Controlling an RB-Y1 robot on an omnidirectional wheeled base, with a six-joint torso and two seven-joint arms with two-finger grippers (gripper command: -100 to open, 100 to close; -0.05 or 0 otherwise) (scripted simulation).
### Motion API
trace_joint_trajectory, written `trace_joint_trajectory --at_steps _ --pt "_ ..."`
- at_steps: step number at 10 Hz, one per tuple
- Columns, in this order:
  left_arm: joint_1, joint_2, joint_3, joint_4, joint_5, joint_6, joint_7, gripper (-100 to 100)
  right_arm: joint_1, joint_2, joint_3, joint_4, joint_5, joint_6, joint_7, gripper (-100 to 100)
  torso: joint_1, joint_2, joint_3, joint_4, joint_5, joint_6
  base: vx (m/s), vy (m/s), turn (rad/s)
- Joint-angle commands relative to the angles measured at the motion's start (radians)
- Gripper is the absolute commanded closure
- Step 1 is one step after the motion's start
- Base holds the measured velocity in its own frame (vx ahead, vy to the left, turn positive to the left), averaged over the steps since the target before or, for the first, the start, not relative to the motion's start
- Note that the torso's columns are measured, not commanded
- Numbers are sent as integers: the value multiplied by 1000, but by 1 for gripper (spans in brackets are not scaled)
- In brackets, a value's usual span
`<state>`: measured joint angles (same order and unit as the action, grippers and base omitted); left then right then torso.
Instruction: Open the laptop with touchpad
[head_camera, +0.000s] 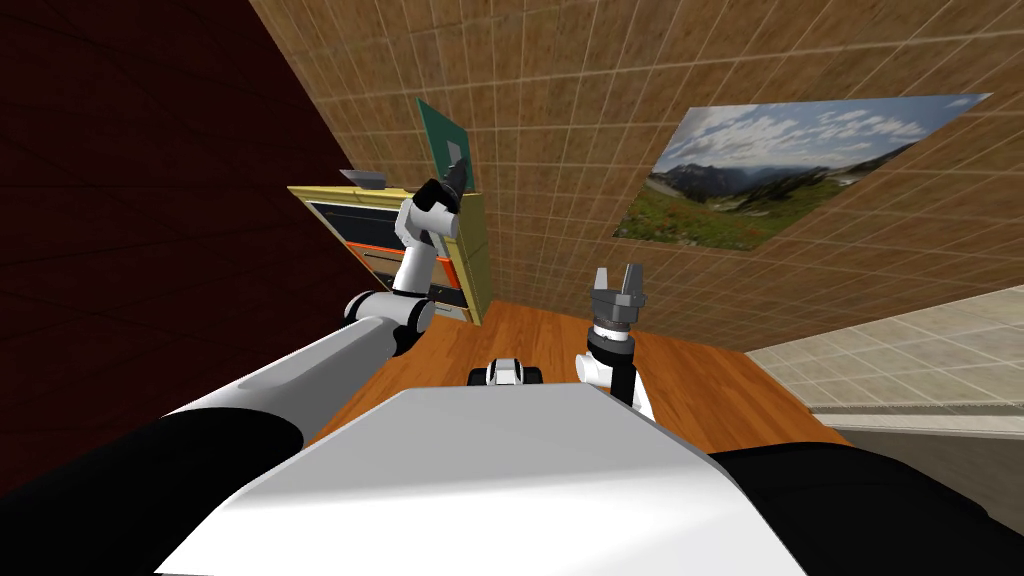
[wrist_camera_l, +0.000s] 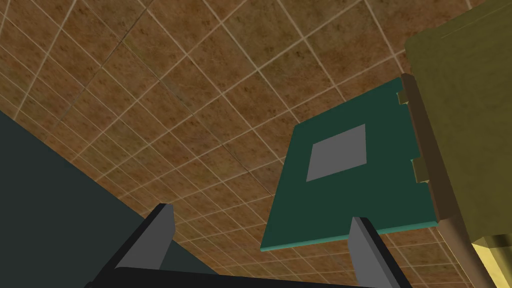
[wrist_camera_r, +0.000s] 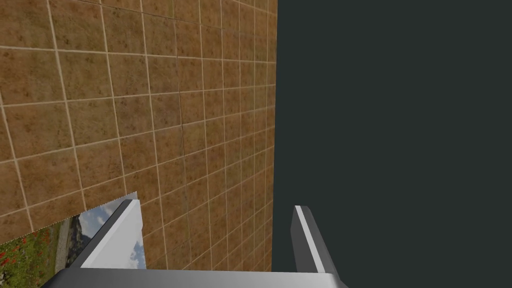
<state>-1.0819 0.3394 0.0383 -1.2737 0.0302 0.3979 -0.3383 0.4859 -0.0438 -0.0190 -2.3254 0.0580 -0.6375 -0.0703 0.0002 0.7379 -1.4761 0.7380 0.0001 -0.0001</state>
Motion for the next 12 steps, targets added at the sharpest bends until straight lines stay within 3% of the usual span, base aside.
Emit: trace_joint_trajectory --at_steps 1,2,3,4,7,12 --pt "-78 13 3 58 5 50 -7 -100 0 0 0 0 0 0 0 0 1 -1 -1 0 0 0 40 30 -6" --pt "-85 13 3 58 5 50 -7 -100 0 0 0 0 0 0 0 0 0 -1 0 0 0 0 14 14 4" --pt "-131 19 7 109 5 89 -13 -100 0 0 0 0 0 0 0 0 -1 1 1 0 0 0 35 23 -17" --pt "-149 19 7 109 5 89 -13 -100 0 0 0 0 0 0 0 0 0 0 0 0 0 0 41 21 -13" --pt "-245 32 17 194 7 164 -23 -100 0 0 0 0 0 0 0 0 0 0 0 0 0 0 55 39 -11" --pt "-377 50 27 303 9 234 -31 -100 0 0 0 0 0 0 0 0 0 0 0 0 0 0 62 37 -6"
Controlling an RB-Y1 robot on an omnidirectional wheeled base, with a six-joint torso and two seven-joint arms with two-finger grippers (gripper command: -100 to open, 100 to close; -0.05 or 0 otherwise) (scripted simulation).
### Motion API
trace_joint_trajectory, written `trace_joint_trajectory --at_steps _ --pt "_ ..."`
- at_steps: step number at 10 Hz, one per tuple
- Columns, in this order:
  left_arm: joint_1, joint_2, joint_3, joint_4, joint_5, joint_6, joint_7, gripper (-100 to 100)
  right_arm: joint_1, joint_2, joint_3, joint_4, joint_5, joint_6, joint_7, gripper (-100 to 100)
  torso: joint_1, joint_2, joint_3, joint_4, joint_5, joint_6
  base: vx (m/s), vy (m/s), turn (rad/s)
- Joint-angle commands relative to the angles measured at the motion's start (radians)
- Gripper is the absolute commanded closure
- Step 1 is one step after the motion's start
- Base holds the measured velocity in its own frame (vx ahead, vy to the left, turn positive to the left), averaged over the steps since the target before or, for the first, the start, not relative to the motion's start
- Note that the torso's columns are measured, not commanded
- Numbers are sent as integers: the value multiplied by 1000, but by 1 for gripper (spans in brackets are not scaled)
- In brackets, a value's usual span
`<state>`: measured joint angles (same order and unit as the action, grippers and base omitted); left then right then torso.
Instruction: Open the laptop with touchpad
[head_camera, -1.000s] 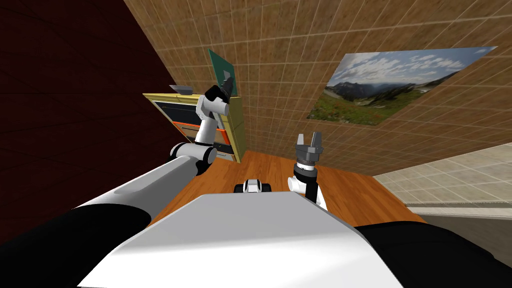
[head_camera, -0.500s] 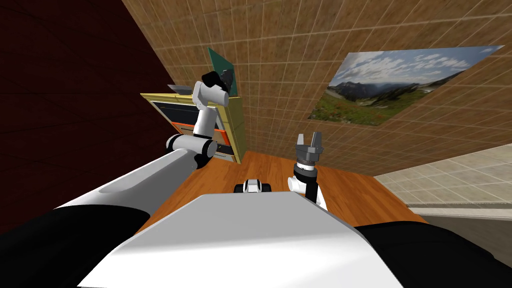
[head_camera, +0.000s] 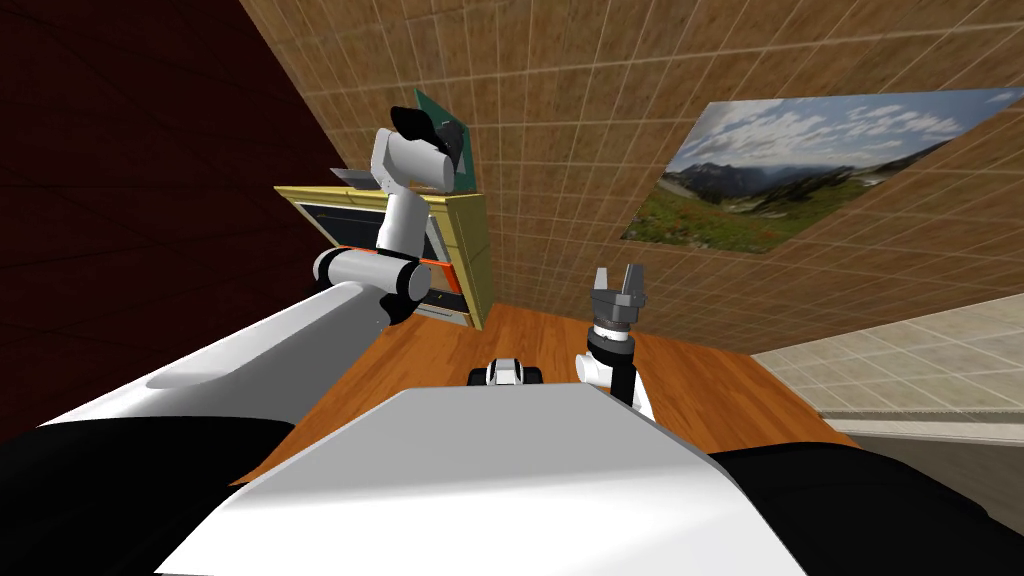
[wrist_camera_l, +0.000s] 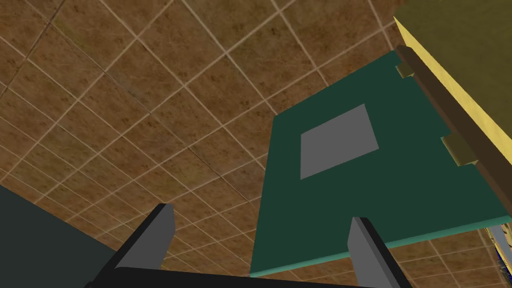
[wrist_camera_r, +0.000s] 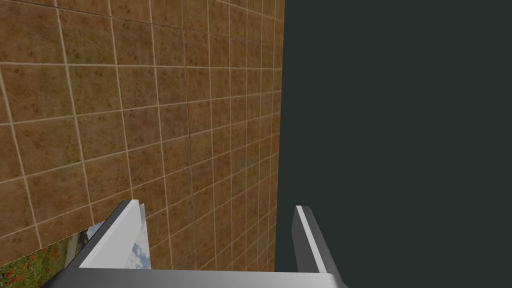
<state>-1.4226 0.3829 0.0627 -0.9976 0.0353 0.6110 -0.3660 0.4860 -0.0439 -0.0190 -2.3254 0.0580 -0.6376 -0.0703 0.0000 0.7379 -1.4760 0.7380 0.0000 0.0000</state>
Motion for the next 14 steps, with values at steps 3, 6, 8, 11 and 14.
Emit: trace_joint_trajectory --at_steps 3,6,8,11,14 --pt "-121 29 13 104 6 84 -11 -100 0 0 0 0 0 0 0 0 0 0 0 0 0 0 70 38 -5" --pt "-177 42 18 153 8 113 -15 -100 0 0 0 0 0 0 0 0 1 0 0 0 0 0 67 53 -3" --pt "-251 66 28 224 10 166 -21 -100 0 0 0 0 0 0 0 0 -2 0 0 0 -1 0 82 30 -3" --pt "-323 88 37 283 13 210 -26 -100 0 0 0 0 0 0 0 0 1 0 0 -1 1 0 95 55 -2" --pt "-393 114 47 343 16 256 -32 -100 0 0 0 0 0 0 0 0 0 0 0 0 0 0 86 48 -1"
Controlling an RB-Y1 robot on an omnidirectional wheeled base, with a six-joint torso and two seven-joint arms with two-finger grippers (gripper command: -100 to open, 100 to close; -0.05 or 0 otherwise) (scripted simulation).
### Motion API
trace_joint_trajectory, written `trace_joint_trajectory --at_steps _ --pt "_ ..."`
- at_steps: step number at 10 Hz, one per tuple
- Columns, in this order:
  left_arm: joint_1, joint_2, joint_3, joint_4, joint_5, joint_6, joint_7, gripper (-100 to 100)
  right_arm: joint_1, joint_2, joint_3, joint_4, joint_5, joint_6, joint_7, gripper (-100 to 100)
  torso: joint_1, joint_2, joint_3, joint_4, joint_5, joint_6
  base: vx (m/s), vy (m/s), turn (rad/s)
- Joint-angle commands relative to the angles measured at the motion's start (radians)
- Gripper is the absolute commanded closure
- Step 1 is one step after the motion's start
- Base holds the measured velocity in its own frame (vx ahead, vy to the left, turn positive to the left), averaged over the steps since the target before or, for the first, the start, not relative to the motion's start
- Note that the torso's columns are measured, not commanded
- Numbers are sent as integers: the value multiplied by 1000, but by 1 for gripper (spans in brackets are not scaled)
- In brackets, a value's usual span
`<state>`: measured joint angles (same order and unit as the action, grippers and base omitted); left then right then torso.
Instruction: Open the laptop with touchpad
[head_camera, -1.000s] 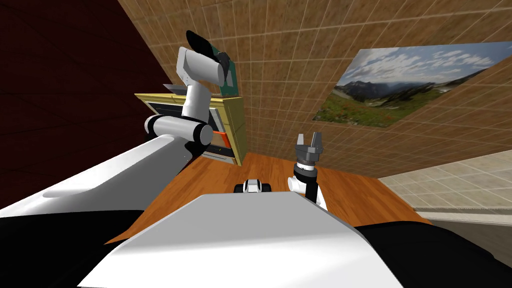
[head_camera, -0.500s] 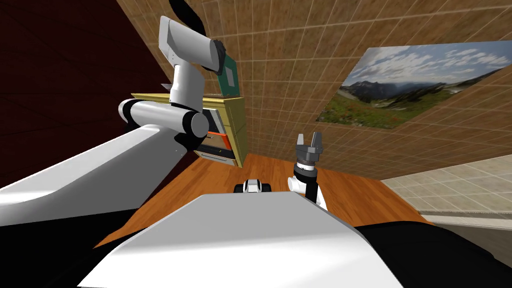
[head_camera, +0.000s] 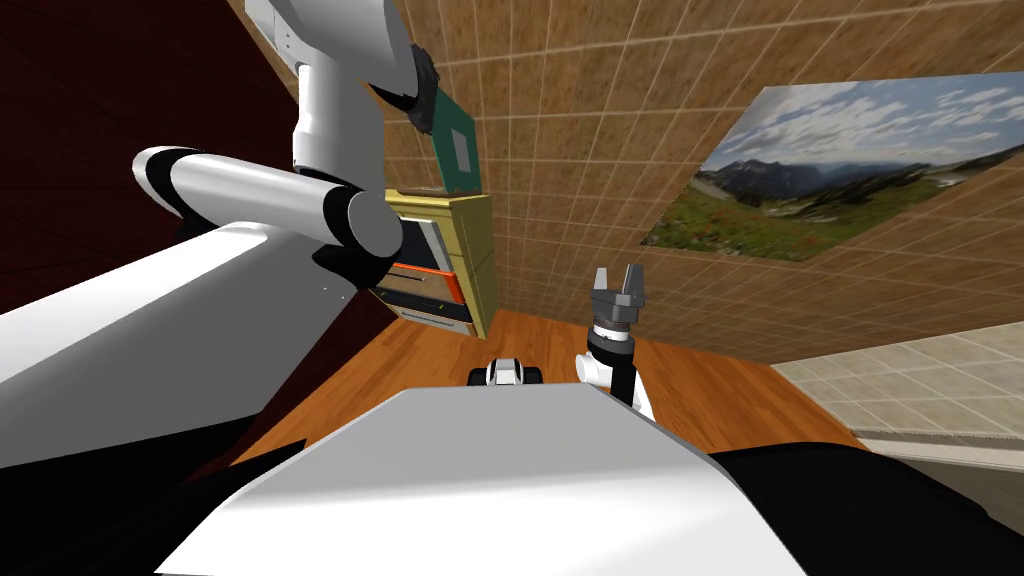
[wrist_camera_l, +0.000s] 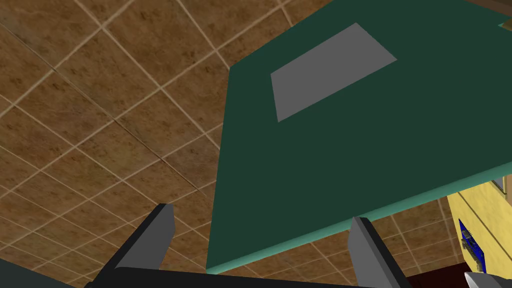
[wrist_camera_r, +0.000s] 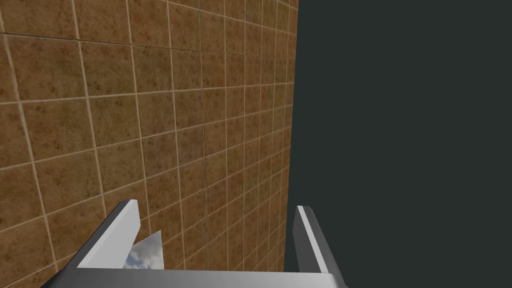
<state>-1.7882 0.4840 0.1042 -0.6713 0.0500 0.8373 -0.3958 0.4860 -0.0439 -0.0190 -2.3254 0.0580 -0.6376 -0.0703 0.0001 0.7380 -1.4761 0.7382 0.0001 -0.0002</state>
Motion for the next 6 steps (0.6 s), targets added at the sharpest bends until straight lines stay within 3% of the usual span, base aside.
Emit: trace_joint_trajectory --at_steps 1,4,5,6 --pt "-42 20 7 29 1 40 -3 -100 0 0 0 0 0 0 0 0 0 0 0 0 0 0 70 39 0" --pt "-44 20 7 32 3 36 -6 -100 0 0 0 0 0 0 0 0 -1 -6 -4 -2 0 0 79 6 -10" --pt "-47 21 7 31 3 38 -7 100 0 0 0 0 0 0 0 0 -1 -5 -4 -3 0 1 2 0 14" --pt "-58 60 31 53 2 63 29 100 0 0 0 0 0 0 0 0 -1 -2 -2 -2 0 2 3 17 -156"
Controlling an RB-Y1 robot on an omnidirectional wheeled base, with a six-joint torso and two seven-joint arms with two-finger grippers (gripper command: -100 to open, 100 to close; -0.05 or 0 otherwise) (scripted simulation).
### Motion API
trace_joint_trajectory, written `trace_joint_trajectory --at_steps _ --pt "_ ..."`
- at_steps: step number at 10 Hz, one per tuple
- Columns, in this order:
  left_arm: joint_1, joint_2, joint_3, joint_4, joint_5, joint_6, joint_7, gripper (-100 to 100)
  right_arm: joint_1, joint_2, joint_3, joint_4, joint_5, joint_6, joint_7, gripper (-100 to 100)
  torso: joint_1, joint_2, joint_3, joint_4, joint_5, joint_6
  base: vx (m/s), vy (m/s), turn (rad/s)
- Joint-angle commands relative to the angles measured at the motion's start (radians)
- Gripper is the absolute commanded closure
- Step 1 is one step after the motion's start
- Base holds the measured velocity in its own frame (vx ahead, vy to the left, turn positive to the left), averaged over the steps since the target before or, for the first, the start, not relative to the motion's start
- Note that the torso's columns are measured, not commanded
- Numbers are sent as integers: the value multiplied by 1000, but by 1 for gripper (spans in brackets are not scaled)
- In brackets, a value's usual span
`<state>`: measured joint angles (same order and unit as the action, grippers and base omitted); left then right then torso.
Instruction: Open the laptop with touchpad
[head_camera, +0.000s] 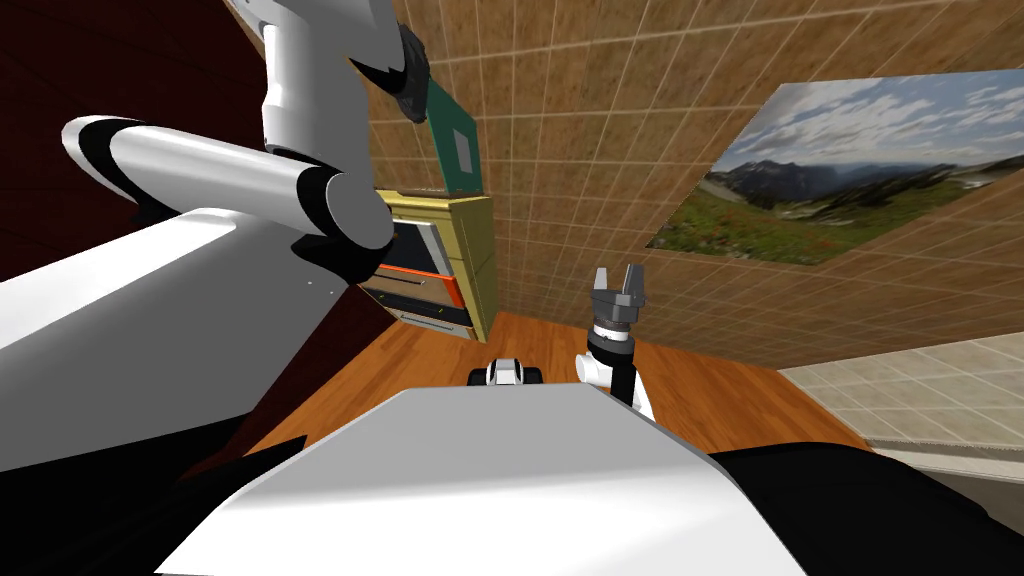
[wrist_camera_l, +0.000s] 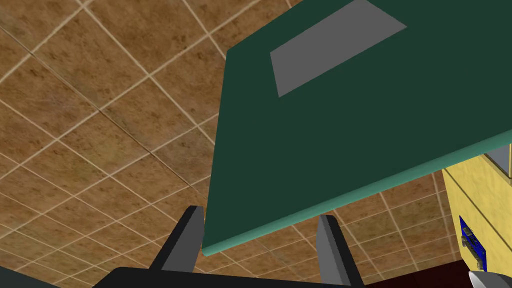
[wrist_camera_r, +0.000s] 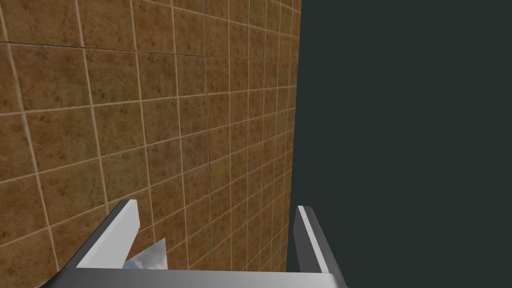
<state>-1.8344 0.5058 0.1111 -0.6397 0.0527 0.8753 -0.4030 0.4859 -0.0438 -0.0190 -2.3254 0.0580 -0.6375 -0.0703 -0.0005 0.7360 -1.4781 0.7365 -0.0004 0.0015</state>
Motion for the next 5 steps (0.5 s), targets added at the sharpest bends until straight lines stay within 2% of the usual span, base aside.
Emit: trace_joint_trajectory --at_steps 1,3,4,5 --pt "-18 58 37 31 -1 38 54 100 0 0 0 0 0 0 0 0 0 2 1 2 -1 0 6 33 -188" --pt "-18 58 37 31 -1 38 54 100 0 0 0 0 0 0 0 0 0 3 3 2 0 -2 3 18 -25" --pt "-30 96 61 52 -1 63 90 100 0 0 0 0 0 0 0 0 0 2 3 2 0 -2 3 16 -168" --pt "-30 96 61 52 -1 63 90 100 0 0 0 0 0 0 0 0 0 2 2 2 0 -1 1 23 -94"
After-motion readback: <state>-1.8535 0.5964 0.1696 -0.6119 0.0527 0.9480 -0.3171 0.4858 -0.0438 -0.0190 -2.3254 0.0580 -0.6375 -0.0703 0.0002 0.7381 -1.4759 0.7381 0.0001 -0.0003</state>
